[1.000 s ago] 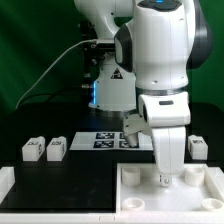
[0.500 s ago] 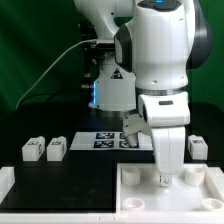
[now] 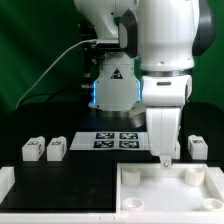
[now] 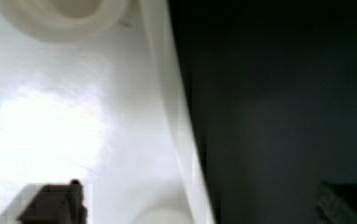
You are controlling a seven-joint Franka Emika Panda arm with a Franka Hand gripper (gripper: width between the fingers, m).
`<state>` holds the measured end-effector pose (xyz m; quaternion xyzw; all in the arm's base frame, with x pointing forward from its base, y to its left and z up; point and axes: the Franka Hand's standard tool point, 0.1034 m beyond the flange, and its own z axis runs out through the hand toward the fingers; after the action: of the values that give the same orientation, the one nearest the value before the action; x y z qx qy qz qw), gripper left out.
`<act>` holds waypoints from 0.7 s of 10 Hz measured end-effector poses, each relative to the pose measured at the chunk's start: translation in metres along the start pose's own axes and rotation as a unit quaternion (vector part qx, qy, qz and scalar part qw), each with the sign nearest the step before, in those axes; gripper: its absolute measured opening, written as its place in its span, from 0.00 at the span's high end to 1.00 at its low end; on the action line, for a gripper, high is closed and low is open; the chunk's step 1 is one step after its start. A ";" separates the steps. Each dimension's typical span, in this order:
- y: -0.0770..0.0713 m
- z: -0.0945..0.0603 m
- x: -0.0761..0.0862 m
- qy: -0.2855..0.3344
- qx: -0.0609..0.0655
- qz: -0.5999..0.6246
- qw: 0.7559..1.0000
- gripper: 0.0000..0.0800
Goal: Assemble one leg
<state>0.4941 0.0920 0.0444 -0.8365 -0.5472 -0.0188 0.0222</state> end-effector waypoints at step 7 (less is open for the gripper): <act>-0.023 0.001 0.035 0.024 0.012 0.382 0.924 0.19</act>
Offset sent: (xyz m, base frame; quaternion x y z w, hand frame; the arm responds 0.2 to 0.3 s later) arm 0.0000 0.0000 0.0000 0.0000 0.0000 0.2667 0.9638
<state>0.4867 0.1330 0.0458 -0.9811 -0.1857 -0.0220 0.0507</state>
